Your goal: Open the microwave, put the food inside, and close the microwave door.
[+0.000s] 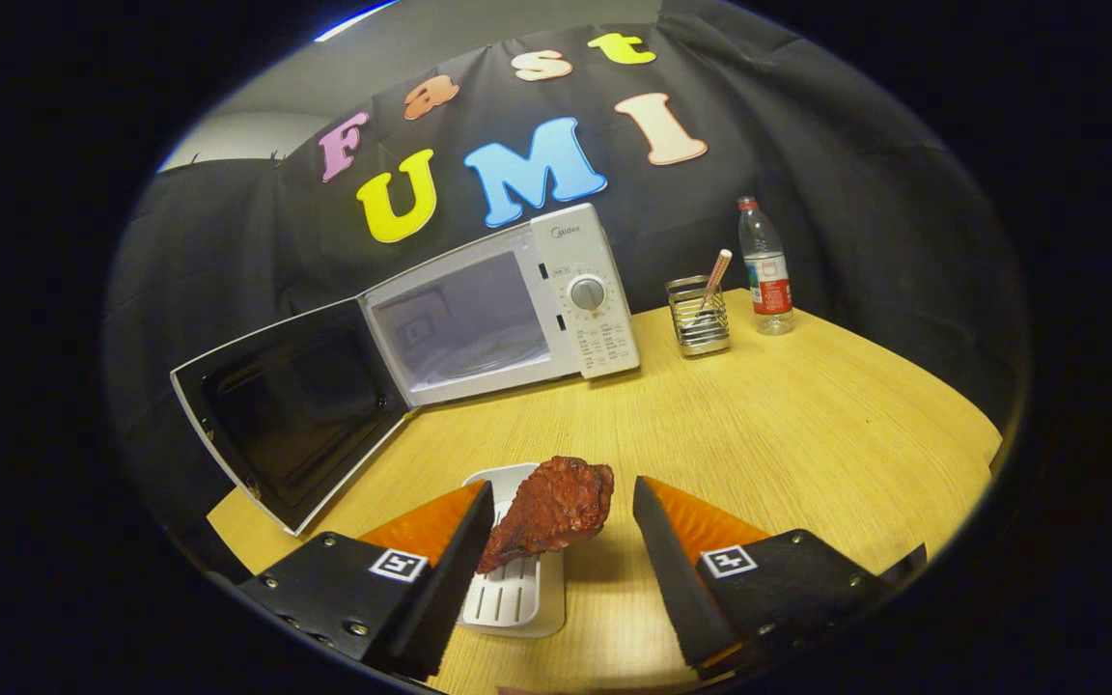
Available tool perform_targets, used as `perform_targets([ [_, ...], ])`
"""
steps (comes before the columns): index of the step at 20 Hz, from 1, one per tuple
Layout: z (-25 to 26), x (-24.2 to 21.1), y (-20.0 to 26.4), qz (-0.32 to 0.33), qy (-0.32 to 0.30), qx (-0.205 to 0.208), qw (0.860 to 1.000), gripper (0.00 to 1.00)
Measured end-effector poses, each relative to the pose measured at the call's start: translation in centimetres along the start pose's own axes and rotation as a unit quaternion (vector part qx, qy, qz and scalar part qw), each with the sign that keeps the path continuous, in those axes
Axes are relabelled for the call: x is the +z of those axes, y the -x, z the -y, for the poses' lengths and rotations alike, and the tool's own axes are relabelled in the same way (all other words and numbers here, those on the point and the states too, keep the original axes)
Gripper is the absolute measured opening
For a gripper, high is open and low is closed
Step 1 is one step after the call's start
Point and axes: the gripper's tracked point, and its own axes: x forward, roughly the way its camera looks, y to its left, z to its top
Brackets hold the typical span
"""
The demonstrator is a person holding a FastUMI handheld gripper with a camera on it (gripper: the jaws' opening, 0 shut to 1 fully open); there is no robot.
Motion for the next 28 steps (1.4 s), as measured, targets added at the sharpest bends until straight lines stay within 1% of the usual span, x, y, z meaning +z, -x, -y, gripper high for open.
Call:
perform_targets([
  [1, 0.3, 0.0, -0.3, 0.001, -0.009, -0.003, 1.000, 0.70],
  [2, 0.1, 0.2, -0.7, 0.003, -0.027, 0.011, 1.000, 0.57],
  [3, -0.4, 0.3, -0.6, 0.000, -0.039, 0.026, 0.999, 0.36],
  [4, -0.6, 0.8, -0.5, 0.002, -0.046, 0.034, 0.998, 0.28],
  [5, -0.8, 1.0, -0.5, 0.001, -0.039, 0.042, 0.998, 0.26],
  [6, -1.1, 1.8, 0.0, 0.013, -0.045, 0.046, 0.998, 0.25],
  [7, -1.1, 2.2, -0.2, 0.019, -0.035, 0.041, 0.998, 0.14],
  [9, -1.4, 2.8, -0.6, 0.030, -0.004, 0.031, 0.999, 0.14],
  [13, -3.0, 3.1, -0.6, 0.040, 0.039, 0.031, 0.998, 0.14],
  [16, -3.9, 3.4, -0.7, 0.043, 0.056, 0.030, 0.997, 0.14],
  [18, -3.8, 3.3, -0.9, 0.039, 0.071, 0.021, 0.996, 0.14],
  [20, -4.2, 3.5, -0.7, 0.040, 0.083, 0.025, 0.995, 0.14],
  [23, -4.1, 4.3, -1.1, 0.039, 0.082, 0.021, 0.996, 0.14],
  [28, -5.1, 6.2, -1.5, 0.032, 0.063, 0.032, 0.997, 0.14],
])
